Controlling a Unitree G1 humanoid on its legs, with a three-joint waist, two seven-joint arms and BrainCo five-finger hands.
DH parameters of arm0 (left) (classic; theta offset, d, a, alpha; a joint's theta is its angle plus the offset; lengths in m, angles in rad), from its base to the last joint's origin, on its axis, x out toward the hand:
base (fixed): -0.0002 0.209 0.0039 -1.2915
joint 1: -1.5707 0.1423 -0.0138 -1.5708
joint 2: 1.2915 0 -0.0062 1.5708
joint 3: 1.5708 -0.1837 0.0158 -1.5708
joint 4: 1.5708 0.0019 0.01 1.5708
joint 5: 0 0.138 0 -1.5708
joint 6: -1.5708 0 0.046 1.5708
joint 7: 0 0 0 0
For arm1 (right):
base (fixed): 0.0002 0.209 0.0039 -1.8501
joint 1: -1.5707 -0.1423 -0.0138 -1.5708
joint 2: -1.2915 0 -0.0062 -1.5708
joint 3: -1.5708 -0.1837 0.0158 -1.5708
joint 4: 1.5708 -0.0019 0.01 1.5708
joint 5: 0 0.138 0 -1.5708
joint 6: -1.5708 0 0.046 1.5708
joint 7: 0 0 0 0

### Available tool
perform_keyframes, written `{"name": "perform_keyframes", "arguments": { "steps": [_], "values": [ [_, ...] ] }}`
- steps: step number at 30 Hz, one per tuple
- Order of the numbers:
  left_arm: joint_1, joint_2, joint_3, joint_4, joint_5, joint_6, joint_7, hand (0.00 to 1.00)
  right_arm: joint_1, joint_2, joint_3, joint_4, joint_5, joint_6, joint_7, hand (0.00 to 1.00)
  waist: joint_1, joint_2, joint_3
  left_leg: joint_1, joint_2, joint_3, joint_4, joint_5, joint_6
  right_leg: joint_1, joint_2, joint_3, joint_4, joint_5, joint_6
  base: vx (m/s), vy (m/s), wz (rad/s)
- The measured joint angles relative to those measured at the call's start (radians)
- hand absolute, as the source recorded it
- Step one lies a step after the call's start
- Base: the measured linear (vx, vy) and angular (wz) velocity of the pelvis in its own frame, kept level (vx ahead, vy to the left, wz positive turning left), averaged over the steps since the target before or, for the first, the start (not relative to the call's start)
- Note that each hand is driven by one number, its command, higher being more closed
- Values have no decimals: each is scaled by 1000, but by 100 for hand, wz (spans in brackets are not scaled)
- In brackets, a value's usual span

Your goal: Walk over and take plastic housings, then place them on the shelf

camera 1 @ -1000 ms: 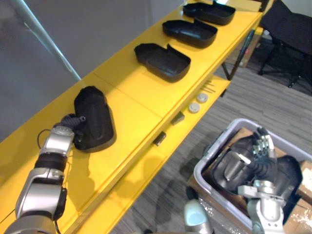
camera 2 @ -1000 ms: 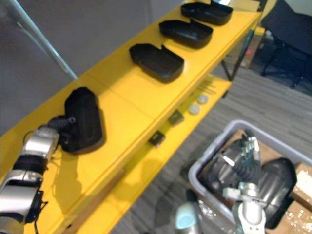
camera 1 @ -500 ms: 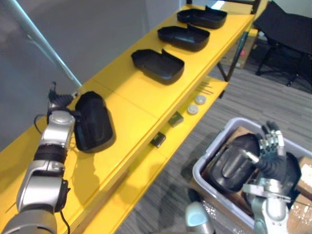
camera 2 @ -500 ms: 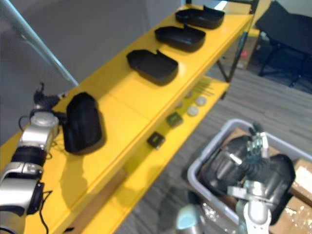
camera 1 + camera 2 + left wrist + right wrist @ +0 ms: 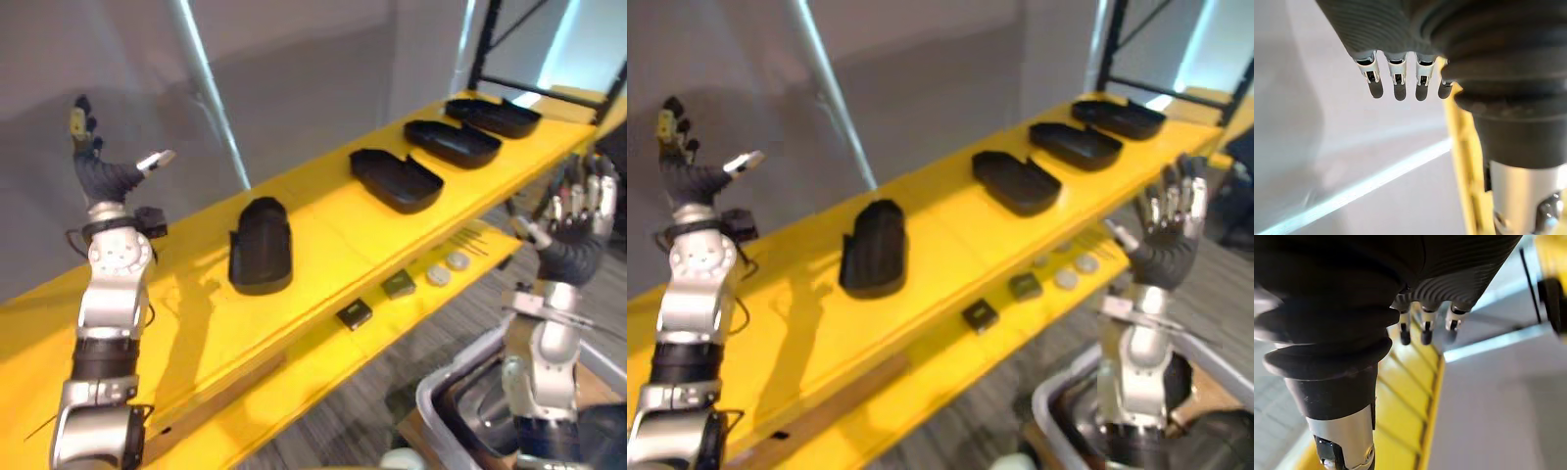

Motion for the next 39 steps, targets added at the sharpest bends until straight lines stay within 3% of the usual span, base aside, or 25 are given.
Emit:
{"name": "perform_keyframes", "arguments": {
  "steps": [4, 7, 9, 12, 16, 21, 23, 24, 28, 33, 39],
  "values": [
    [164, -77, 107, -93, 40, -109, 49, 0, -54, 15, 83, 29, -1, 34, 3, 0, 74, -18, -11, -15, 9, -62, 0, 13, -7, 33, 6, -65, -25, 5, -7, -2, -54, 47],
    [282, -144, 146, -141, 80, -187, 67, 0, -139, 90, 180, 75, -1, 61, -3, 0, 130, -36, -22, -29, 13, -103, 5, 15, -11, 62, 8, -114, -36, 6, -12, -17, -32, 36],
    [321, -170, 145, -157, 103, -214, 63, 0, -192, 133, 232, 113, -1, 78, 0, 0, 157, -50, -26, -39, 12, -120, 4, 16, -11, 64, 7, -132, -36, 5, -14, -35, -19, 31],
    [372, -227, 146, -147, 104, -225, 52, 0, -276, 204, 317, 180, -2, 92, 0, 0, 185, -68, -36, -51, 10, -147, 1, 25, -12, 68, 6, -157, -36, 3, -17, -18, -15, 25],
    [446, -282, 147, -61, 101, -236, 28, 0, -362, 256, 381, 260, 0, 114, 1, 0, 211, -73, -37, -50, 11, -166, -10, 31, -17, 81, 7, -182, -36, -5, -28, 3, -12, 17],
    [461, -321, 144, 16, 99, -309, 29, 0, -396, 344, 527, 333, -1, 179, -11, 0, 237, -83, -39, -49, 21, -172, -36, 47, -21, 78, 12, -197, -37, -10, -35, 24, -13, 6],
    [455, -321, 139, 16, 104, -316, 30, 0, -396, 370, 583, 356, -1, 210, -46, 0, 237, -80, -37, -50, 20, -171, -36, 47, -21, 77, 12, -197, -37, -10, -35, 15, 3, 0],
    [450, -318, 124, 16, 104, -316, 32, 0, -396, 396, 618, 388, -2, 245, -101, 0, 237, -78, -36, -50, 18, -170, -37, 47, -21, 76, 12, -197, -37, -10, -35, 0, 0, 0],
    [448, -315, 77, 16, 104, -299, 38, 0, -396, 456, 629, 506, 1, 260, -239, 0, 238, -78, -35, -52, 18, -167, -37, 47, -21, 71, 12, -196, -37, -10, -35, 0, 0, 0],
    [448, -318, 15, 16, 105, -259, 39, 0, -398, 468, 692, 619, 46, 257, -267, 0, 241, -67, -29, -63, 22, -164, -30, 46, -22, 60, 12, -193, -37, -10, -35, 5, 6, -3],
    [458, -356, -9, 4, 105, -248, 39, 0, -398, 468, 736, 650, 79, 260, -290, 0, 251, -47, -16, -63, 30, -164, -30, 44, -22, 61, 13, -193, -37, -10, -35, 0, 0, 0]
  ]
}}
